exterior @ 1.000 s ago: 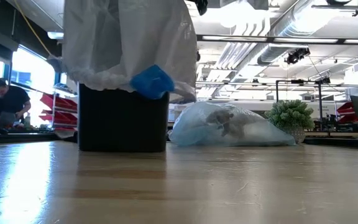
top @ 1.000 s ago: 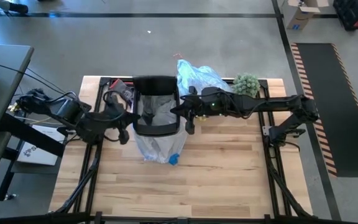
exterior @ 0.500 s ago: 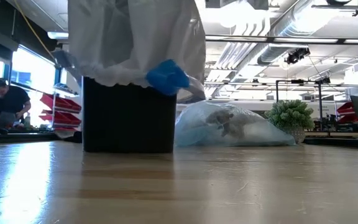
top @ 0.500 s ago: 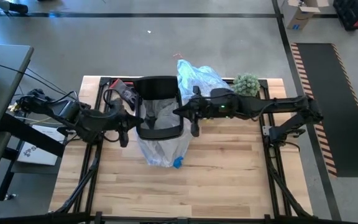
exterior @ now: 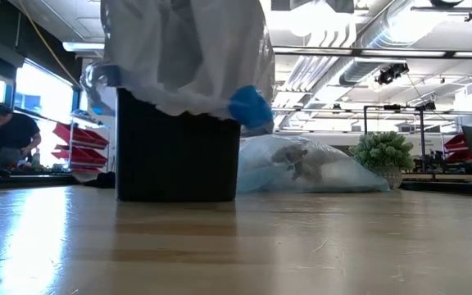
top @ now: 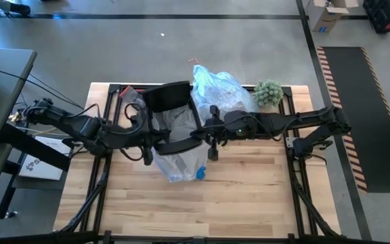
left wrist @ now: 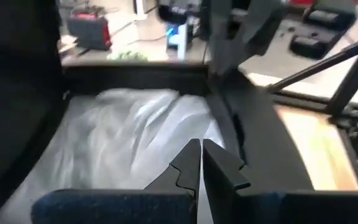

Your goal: Place trash/remove bag and relplace

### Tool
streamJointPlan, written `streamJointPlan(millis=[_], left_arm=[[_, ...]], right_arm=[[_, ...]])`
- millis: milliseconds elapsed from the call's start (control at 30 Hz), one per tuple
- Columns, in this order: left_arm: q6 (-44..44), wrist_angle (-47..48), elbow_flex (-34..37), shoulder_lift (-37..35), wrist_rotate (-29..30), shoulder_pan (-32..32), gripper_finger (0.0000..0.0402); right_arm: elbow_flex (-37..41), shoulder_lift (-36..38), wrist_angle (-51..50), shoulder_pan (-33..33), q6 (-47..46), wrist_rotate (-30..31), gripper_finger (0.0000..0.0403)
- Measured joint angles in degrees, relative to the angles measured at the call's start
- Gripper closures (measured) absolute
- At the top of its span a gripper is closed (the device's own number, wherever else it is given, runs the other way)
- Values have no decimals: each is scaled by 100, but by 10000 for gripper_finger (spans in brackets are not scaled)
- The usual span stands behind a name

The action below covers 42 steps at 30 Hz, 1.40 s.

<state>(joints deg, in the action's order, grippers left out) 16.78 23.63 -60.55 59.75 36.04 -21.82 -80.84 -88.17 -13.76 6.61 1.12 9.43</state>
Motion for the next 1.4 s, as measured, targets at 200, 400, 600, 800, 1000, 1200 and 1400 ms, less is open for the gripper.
streamJointPlan(millis=[200,400,600,800,1000,1200,1400], left_arm=[[-445,-507,-655,-266,514,-16,401],[-512,-34,-1040,-644,2625,1,401],[-1296,66,-1043,-856,4645,103,401],[-1452,12,-1041,-755,3891,282,401],[-2830,-1070,-1041,-570,4482,80,402],[-4301,-1935,-1043,-658,4741,667,402],[-4241,-1723,-1043,-1025,2773,1661,402]], right_arm=[[-7,491,415,104,36,481,403],[3,680,-296,105,-119,1008,403],[78,702,-1009,99,-518,1657,403],[316,707,-880,101,-554,1694,403],[374,707,-872,101,-617,1688,403],[374,707,-867,101,-607,1684,403],[374,707,-863,99,-581,1596,403]])
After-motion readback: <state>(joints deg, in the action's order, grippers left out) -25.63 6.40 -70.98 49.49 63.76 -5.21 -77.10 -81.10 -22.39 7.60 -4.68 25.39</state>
